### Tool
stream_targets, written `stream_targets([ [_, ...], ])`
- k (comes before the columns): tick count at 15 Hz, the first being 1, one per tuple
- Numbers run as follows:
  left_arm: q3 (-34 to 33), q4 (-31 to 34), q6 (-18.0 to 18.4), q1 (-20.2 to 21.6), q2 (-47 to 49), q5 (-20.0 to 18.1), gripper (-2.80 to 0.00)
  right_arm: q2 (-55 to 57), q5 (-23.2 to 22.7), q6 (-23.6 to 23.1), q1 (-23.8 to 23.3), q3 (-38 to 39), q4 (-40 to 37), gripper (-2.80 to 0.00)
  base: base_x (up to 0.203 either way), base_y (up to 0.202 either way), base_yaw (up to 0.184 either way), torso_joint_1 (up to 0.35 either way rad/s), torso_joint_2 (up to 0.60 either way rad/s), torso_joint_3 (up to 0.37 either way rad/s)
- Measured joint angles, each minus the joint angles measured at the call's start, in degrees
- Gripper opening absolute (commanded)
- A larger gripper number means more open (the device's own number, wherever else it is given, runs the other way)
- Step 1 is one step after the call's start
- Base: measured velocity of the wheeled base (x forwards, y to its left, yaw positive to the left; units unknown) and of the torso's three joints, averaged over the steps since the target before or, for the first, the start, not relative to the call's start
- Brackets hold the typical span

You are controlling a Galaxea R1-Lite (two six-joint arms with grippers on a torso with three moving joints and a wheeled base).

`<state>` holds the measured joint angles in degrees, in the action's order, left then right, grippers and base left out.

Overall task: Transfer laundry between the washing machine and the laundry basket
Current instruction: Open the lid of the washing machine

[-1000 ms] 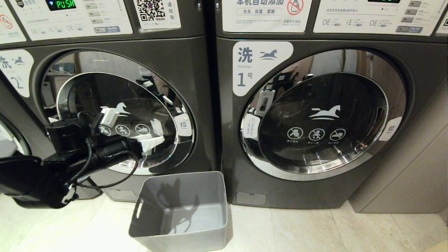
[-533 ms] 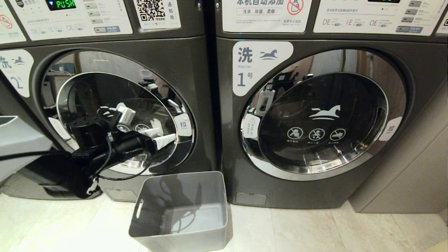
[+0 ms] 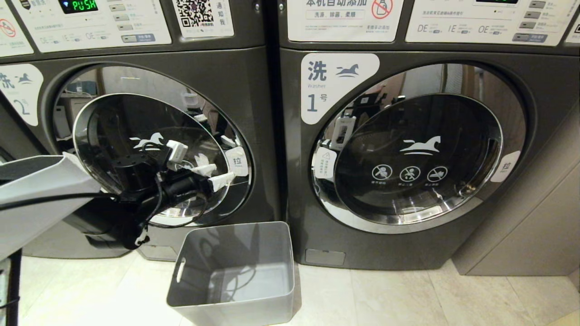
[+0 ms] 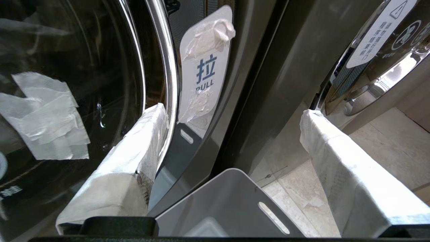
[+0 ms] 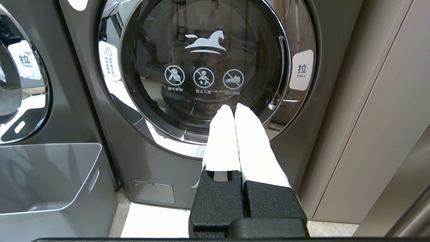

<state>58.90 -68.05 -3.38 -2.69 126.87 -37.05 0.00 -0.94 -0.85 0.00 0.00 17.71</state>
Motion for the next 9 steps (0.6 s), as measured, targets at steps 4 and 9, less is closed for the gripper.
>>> stream_targets([
  [4,0.74,0.05,-0.1,-2.03,1.36,-0.02,0.0,0.0,0.0,0.0,0.0,0.0,0.01,-2.8,0.0,0.0,0.0,0.0,0.0,0.0],
  [9,6.38,0.09,0.33,-3.18,4.24,0.49,0.0,0.0,0.0,0.0,0.0,0.0,0.0,-2.8,0.0,0.0,0.0,0.0,0.0,0.0],
])
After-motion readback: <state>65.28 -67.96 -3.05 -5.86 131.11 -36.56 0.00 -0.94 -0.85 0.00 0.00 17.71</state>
